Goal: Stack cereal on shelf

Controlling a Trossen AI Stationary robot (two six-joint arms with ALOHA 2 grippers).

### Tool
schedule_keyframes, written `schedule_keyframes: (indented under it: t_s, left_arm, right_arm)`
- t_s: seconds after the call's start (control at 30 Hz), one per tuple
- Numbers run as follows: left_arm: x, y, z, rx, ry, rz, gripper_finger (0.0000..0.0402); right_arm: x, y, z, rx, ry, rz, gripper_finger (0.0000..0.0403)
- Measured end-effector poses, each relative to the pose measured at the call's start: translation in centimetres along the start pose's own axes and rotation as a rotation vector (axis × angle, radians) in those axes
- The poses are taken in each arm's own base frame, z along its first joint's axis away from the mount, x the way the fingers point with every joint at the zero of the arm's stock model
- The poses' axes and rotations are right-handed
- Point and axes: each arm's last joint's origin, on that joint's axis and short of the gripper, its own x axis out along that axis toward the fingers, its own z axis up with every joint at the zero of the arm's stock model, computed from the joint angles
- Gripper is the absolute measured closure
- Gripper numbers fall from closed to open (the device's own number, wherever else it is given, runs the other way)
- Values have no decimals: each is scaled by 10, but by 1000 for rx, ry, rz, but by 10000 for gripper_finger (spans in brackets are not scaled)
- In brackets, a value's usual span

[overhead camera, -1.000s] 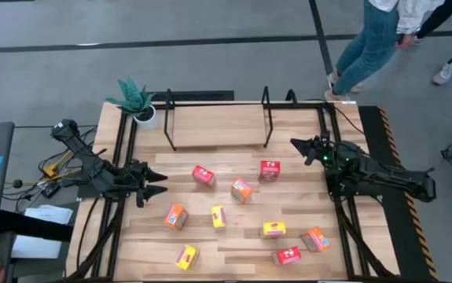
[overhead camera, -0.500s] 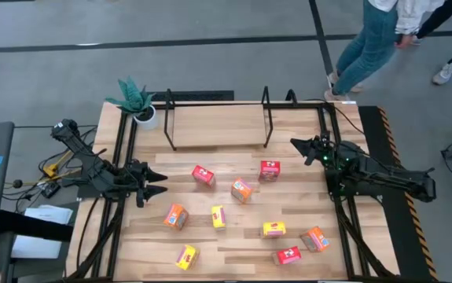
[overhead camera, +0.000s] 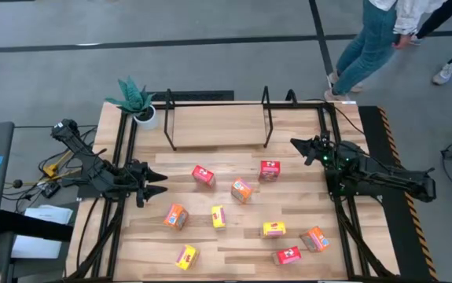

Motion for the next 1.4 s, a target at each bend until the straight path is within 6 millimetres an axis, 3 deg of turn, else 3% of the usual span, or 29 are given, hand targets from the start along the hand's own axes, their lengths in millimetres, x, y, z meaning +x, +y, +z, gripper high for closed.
schedule_keyframes:
  t_s: [0.6, 0.77, 1.1, 1.4]
  left_arm:
    - [0, 0, 0, -4, 0, 0, 116]
    - [0, 0, 0, -188, 4, -6, 116]
    - [0, 1, 2, -228, -48, 42, 116]
    - [-1, 5, 6, -553, -218, 150, 116]
  right_arm:
    - [0, 0, 0, 0, 0, 0, 349]
    - [0, 0, 0, 0, 0, 0, 349]
    - [0, 0, 0, 0, 0, 0, 349]
    - [0, 1, 1, 3, -9, 7, 349]
